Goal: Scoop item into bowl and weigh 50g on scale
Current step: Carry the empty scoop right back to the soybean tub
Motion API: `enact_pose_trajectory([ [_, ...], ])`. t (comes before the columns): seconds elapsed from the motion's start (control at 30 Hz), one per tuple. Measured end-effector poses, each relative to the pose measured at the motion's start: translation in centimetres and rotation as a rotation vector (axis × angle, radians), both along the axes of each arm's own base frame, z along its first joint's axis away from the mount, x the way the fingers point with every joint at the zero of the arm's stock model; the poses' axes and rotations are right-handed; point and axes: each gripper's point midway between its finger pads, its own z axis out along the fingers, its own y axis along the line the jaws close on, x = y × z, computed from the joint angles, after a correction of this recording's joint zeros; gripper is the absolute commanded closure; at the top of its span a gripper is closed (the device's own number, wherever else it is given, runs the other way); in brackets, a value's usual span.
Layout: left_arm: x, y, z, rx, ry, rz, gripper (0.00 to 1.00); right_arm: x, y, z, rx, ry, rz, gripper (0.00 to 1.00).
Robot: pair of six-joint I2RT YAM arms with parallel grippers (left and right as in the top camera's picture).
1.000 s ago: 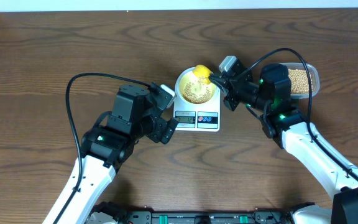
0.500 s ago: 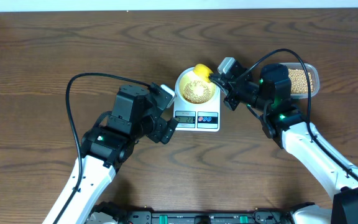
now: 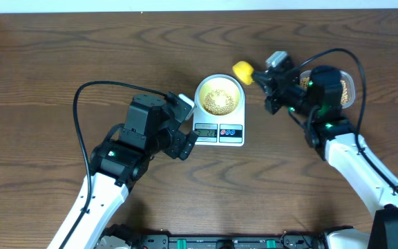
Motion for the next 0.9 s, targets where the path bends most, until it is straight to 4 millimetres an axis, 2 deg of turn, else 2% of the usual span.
enact_pose_trajectory([
  [0.27,0.0,0.0,0.0,0.000,0.000,0.000,0.12,0.9,-5.4,-1.0,-0.006,0.085,-0.148,0.99],
  [0.63,0.0,0.0,0.0,0.000,0.000,0.000,0.12,0.4,-12.4,0.2,-0.128,0.087,-0.436,0.99],
  [0.9,0.0,0.0,0.0,0.000,0.000,0.000,0.12,-0.1,-18.0,-1.9,-0.283,0.156,-0.688,0.99],
])
